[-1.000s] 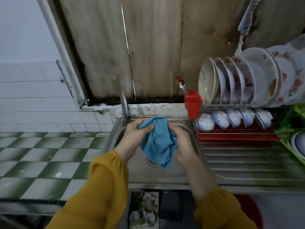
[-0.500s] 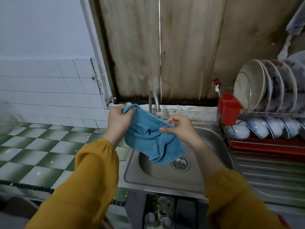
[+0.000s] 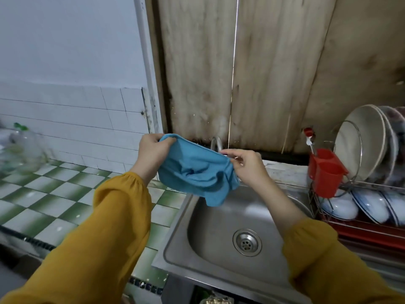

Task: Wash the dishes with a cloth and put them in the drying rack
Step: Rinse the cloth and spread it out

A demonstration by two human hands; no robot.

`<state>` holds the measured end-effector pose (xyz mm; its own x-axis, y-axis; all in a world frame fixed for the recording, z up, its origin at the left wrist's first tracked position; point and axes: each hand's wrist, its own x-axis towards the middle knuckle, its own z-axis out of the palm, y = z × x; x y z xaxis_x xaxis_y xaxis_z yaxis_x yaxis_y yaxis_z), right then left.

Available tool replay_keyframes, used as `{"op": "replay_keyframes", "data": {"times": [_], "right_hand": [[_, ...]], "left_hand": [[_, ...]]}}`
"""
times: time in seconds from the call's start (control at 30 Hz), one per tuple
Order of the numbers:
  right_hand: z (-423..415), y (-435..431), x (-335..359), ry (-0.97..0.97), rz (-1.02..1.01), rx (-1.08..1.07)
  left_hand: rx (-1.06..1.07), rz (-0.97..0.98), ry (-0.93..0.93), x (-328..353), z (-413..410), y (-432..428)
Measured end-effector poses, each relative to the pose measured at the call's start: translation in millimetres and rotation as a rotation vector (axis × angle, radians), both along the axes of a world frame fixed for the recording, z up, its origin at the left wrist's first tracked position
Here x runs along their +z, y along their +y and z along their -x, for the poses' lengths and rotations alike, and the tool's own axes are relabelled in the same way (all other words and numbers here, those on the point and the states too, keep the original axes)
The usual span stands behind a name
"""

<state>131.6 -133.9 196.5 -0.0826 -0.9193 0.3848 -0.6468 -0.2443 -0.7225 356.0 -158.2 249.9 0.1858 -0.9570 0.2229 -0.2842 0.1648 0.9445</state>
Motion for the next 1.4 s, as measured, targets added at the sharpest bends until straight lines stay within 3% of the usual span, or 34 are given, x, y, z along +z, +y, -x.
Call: {"op": "replay_keyframes", "data": {"times": [0.17, 0.4, 0.47, 0.57, 0.63, 0.7, 0.77, 0.97, 1.03, 1.13, 1.23, 1.3, 1.4], "right_hand": [[9, -13, -5, 0.119, 0.108, -0.195], [24, -22, 4, -0.089, -0.123, -0.224], [23, -23, 9, -0.257, -0.265, -0.191], [12, -23, 17, -0.662, -0.420, -0.138], [-3, -23, 24, -0.880, -0.417, -0.073], [-23, -22, 31, -0.981, -0.359, -0.014], [-45, -18, 39, -0.929, -0.292, 0.031], [-62, -16, 58, -0.368, -0.116, 0.148], [-56, -19, 64, -0.193, -0.104, 0.148], [-50, -25, 72, -0.130, -0.024, 0.067], [-46, -28, 80, -0.193, 0.006, 0.086], [-44, -30, 85, -0.250, 0.010, 0.136], [-40, -30, 88, -0.311, -0.005, 0.196]], "left_hand": [[0.043, -0.014, 0.045, 6, -1, -7], [0.042, -0.044, -0.030, 0, -5, -20], [0.066, -0.046, -0.049, -3, -8, -24], [0.095, -0.109, -0.059, -10, -6, -29], [0.076, -0.157, -0.003, -12, 2, -28], [0.003, -0.228, 0.085, -10, 17, -24], [-0.091, -0.270, 0.144, -4, 35, -16], [-0.189, -0.277, 0.403, 34, 48, -5], [-0.279, -0.305, 0.394, 43, 44, -3], [-0.288, -0.193, 0.184, 37, 41, -3], [-0.206, 0.142, -0.164, 11, 33, -8], [-0.211, 0.206, -0.405, -9, 26, -17], [-0.330, 0.170, -0.381, -20, 18, -26]]}}
